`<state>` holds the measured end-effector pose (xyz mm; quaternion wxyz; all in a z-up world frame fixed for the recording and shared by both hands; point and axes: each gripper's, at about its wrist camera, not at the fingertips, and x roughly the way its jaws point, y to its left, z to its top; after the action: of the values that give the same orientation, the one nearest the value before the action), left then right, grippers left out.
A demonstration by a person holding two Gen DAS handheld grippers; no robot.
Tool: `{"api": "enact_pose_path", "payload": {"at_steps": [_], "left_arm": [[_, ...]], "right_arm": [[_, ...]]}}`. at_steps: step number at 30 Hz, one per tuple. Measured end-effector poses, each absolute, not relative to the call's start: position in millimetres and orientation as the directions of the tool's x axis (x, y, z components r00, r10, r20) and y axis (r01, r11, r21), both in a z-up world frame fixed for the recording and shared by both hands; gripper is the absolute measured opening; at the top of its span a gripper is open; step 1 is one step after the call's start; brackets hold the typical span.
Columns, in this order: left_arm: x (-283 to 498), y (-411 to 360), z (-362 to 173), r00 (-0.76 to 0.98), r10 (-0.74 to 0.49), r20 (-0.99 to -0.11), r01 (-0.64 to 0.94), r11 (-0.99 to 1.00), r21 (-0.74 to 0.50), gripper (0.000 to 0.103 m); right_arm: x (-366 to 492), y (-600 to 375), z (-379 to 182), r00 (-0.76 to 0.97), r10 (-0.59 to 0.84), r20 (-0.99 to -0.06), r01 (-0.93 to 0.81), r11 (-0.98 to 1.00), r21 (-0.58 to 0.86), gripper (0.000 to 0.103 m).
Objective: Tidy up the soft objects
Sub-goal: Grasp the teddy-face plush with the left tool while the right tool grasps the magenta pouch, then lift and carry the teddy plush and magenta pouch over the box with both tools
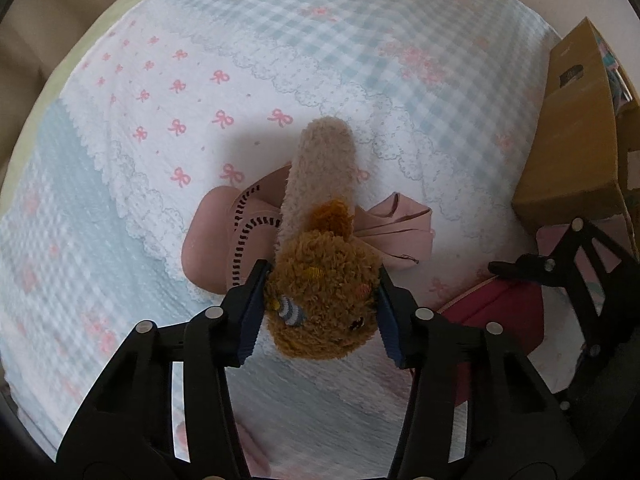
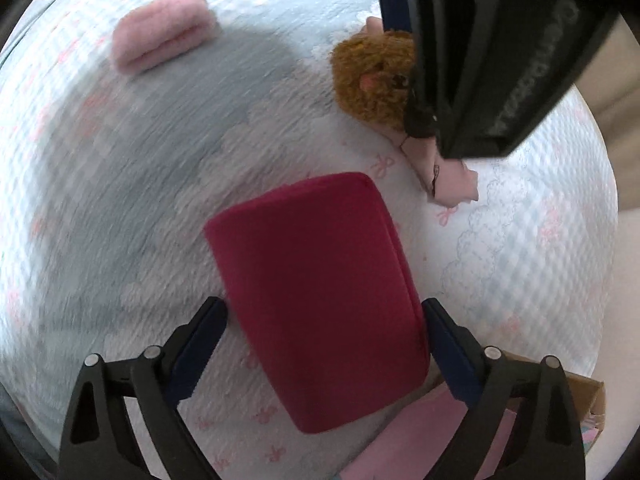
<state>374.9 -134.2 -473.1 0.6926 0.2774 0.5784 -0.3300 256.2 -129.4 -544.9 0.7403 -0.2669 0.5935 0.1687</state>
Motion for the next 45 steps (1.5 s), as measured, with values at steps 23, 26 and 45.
{"api": "enact_pose_path", "payload": {"at_steps": [23,26,45], "left_arm": [[360.5,-109.5,-421.9,0.173,-0.209,-0.962,0.722,0.692,-0.020,0.039],[349.8,-103.7,-403.4,0.201,-0.222,-0.954,0.706,0.708,-0.016,0.039],[216.9,-28.1,-225.3,0.429,-0.286,-0.857,0.544,0.839,-0.009,0.039]], "right_arm": [[240.2,-149.4,-492.7,0.314,-0.011,-0.949,-0.428,0.891,-0.152,0.048],[235.8,-168.2,-466.8,0.328,0.003,-0.945,-0.395,0.909,-0.134,0.047],[129.6,-164.4,-302.6,0.507,0.020,-0.862,-0.263,0.956,-0.132,0.047]]}}
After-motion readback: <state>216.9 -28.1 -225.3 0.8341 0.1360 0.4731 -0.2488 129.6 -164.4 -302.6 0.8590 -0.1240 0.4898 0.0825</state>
